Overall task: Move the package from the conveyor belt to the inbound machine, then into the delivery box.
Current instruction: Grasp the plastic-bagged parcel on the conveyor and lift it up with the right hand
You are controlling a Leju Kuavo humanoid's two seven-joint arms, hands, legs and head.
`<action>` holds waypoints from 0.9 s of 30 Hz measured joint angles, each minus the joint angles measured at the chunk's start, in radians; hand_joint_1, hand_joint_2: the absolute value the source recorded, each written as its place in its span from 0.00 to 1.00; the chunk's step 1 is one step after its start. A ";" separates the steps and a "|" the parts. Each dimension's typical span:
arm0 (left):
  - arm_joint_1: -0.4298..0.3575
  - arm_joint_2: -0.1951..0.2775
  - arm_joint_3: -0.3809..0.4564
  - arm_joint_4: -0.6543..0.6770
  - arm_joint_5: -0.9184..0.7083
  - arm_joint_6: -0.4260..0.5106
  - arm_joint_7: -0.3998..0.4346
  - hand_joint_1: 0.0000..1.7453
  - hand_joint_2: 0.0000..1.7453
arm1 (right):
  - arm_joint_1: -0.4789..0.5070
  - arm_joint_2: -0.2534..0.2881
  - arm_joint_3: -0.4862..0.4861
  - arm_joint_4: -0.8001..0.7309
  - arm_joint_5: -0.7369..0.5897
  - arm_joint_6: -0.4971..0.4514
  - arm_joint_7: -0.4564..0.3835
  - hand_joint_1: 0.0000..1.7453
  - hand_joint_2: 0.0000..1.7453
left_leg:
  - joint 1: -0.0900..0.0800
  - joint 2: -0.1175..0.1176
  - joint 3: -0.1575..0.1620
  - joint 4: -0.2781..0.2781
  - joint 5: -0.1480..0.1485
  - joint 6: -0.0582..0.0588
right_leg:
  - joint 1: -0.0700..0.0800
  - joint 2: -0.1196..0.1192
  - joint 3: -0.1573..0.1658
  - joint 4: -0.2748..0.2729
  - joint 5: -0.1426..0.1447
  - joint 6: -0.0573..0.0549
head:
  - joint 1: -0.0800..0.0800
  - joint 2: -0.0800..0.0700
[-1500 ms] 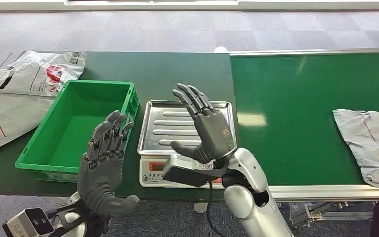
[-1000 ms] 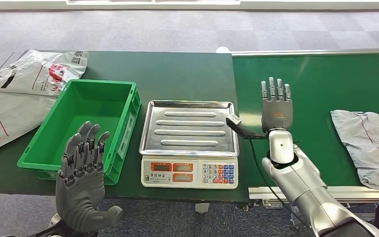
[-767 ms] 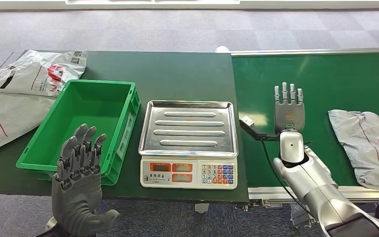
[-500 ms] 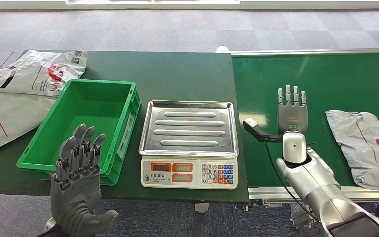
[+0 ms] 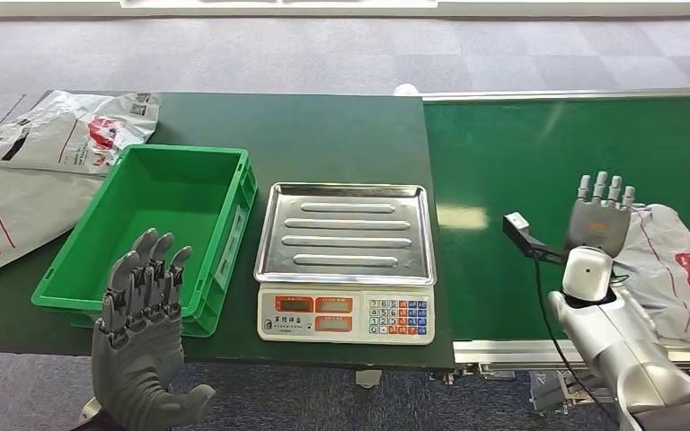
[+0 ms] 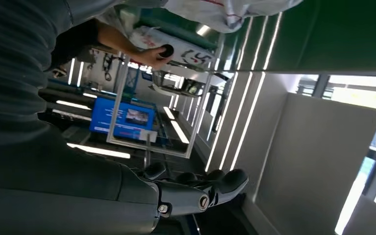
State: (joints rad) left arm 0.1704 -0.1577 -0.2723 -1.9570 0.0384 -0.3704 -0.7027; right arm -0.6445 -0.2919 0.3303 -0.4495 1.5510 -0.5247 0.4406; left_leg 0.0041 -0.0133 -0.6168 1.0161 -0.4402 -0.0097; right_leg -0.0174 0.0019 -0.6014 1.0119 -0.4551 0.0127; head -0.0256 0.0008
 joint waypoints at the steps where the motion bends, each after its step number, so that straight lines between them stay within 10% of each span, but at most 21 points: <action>1: 0.000 0.000 0.000 0.000 0.000 0.000 0.000 0.00 1.00 | 0.000 -0.007 -0.017 0.010 -0.001 0.003 -0.001 0.00 1.00 | 0.000 0.001 0.000 0.000 0.000 0.000 | 0.000 0.001 0.000 0.000 0.000 0.000 | 0.000 0.000; 14: -0.006 0.002 0.000 -0.004 -0.017 0.015 0.000 0.00 1.00 | -0.029 -0.025 -0.170 0.084 -0.062 0.325 0.015 0.00 1.00 | 0.000 0.002 0.001 0.000 0.000 0.001 | 0.000 0.002 0.000 0.000 -0.001 0.001 | 0.000 0.000; 27: -0.052 -0.004 0.000 0.019 -0.013 0.000 0.000 0.00 1.00 | -0.064 -0.051 -0.228 0.107 -0.034 0.342 0.071 0.00 1.00 | 0.000 0.003 0.001 0.000 0.000 0.001 | 0.000 0.002 0.000 0.000 -0.001 0.001 | 0.000 0.000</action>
State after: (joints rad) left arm 0.1188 -0.1614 -0.2724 -1.9382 0.0252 -0.3708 -0.7023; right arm -0.7088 -0.3425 0.1022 -0.3426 1.5167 -0.1829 0.5117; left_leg 0.0038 -0.0107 -0.6156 1.0160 -0.4406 -0.0090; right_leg -0.0178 0.0042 -0.6012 1.0119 -0.4557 0.0138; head -0.0256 0.0008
